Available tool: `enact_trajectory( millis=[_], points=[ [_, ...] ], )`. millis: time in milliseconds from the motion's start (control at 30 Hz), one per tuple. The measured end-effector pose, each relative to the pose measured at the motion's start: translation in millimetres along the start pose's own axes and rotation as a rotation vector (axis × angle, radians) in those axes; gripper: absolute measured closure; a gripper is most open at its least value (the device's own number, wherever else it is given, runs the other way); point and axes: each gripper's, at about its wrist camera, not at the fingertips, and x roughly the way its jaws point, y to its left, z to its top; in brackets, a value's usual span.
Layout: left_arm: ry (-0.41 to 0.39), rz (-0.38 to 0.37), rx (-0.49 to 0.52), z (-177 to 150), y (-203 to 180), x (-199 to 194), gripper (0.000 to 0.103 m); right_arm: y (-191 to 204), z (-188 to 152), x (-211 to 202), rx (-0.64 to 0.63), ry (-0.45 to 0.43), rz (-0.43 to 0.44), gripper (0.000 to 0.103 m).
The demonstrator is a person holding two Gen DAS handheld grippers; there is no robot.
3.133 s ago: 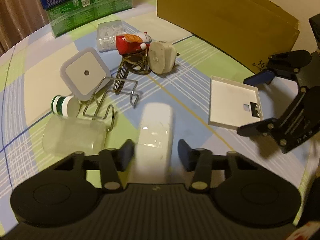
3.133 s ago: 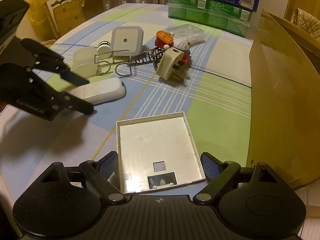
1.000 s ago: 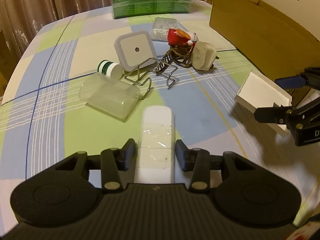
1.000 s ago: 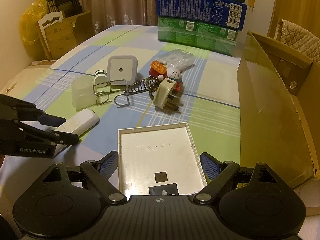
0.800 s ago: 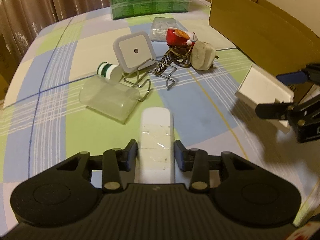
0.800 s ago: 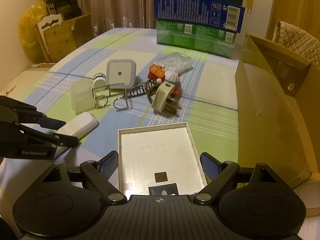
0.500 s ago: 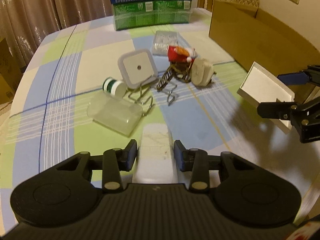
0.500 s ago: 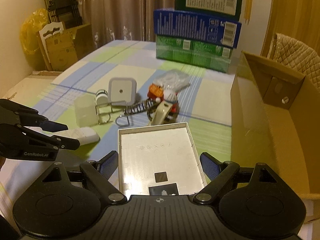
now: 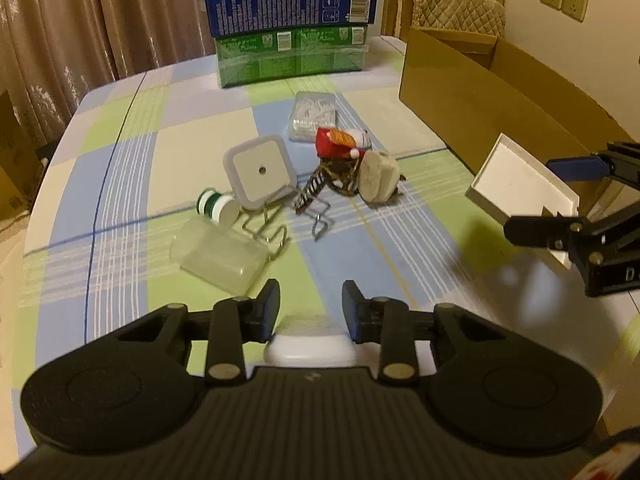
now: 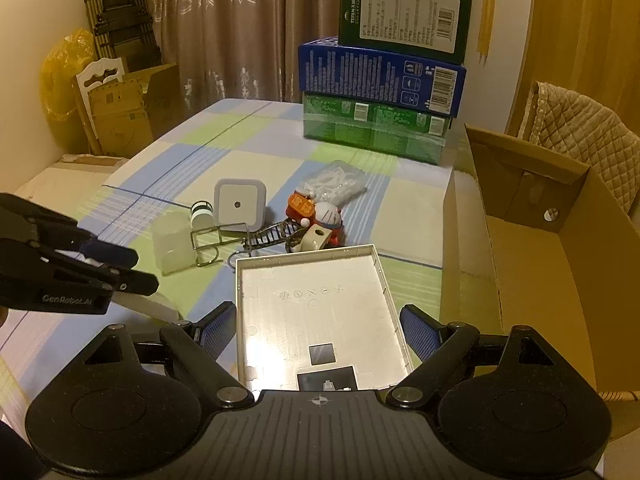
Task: Organize rigid objects
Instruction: 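Lift the white stick with the left tool while the right tool keeps the lid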
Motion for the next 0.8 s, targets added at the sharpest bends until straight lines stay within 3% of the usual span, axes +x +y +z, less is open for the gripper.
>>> enact_trajectory(
  millis=[267,333,433,700,767,800],
  points=[
    [0.043,0.0,-0.069,-45.5,18.0,-1.5,0.078,5.3,-4.4,6.1,-0.007,0.011,0.018,0.018],
    [0.039,0.002,-0.088,-51.4,21.3,-1.0,0.058,6.9,-4.5,7.7,-0.008,0.013,0.022,0.018],
    [0.041,-0.036,-0.096,-55.5,20.5,0.8,0.043,9.5,-4.2,10.8,-0.011,0.018,0.025,0.018],
    [0.102,0.0,0.029,-63.1,2.3,21.7,0.049,9.8,-7.8,19.2,-0.01,0.037,0.026,0.018],
    [0.103,0.004,0.015,-60.2,4.2,22.5,0.065,9.1,-9.0,22.0,-0.008,0.043,0.027,0.018],
    [0.106,0.001,0.012,-57.7,5.0,22.7,0.068,8.7,-9.4,23.0,-0.008,0.046,0.027,0.018]
  ],
)
